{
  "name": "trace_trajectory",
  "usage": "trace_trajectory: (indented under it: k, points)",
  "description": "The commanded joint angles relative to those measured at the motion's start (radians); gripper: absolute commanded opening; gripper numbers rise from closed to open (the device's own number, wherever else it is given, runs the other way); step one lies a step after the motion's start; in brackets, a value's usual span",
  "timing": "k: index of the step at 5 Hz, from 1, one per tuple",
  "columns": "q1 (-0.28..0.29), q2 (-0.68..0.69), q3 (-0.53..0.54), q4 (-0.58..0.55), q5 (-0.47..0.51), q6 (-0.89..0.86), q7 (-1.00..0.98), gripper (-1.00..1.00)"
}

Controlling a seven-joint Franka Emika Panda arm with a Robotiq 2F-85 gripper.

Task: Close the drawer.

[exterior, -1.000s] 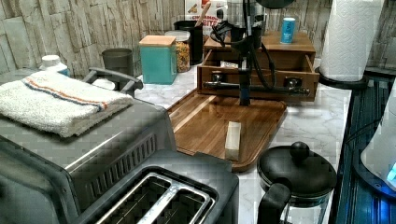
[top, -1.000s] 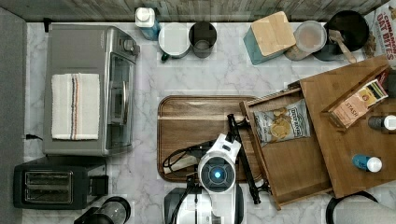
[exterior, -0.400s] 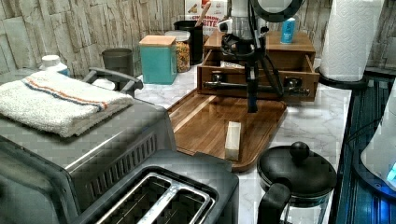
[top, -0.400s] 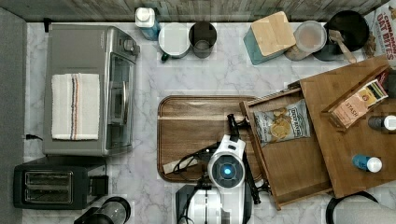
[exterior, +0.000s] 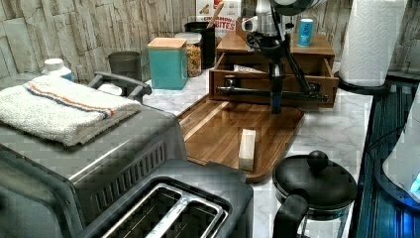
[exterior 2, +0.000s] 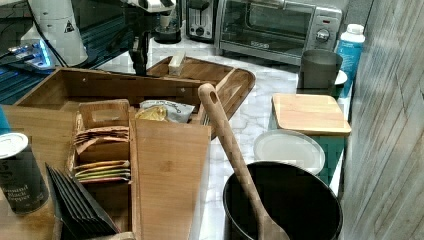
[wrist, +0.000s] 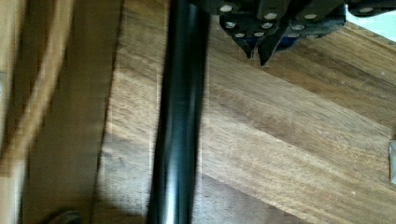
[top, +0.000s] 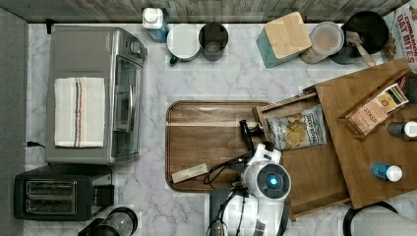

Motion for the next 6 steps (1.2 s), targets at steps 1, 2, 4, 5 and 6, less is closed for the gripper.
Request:
trace_trajectory:
  k: [1, 2, 4, 5, 6]
  points:
    - [-0.046, 0.128, -0.084, 0.289, 0.067, -0.001, -0.298, -1.00]
    - [-0.062, 0.132, -0.112, 0.337, 0.057, 0.019, -0.294, -1.00]
    - [-0.091, 0.168, -0.165, 0.509, 0.018, -0.021, -0.340, -1.00]
    - [-0.119, 0.261, -0.193, 0.603, 0.105, 0.003, -0.499, -1.00]
    - [-0.155, 0.326, -0.216, 0.682, 0.164, 0.045, -0.657, -1.00]
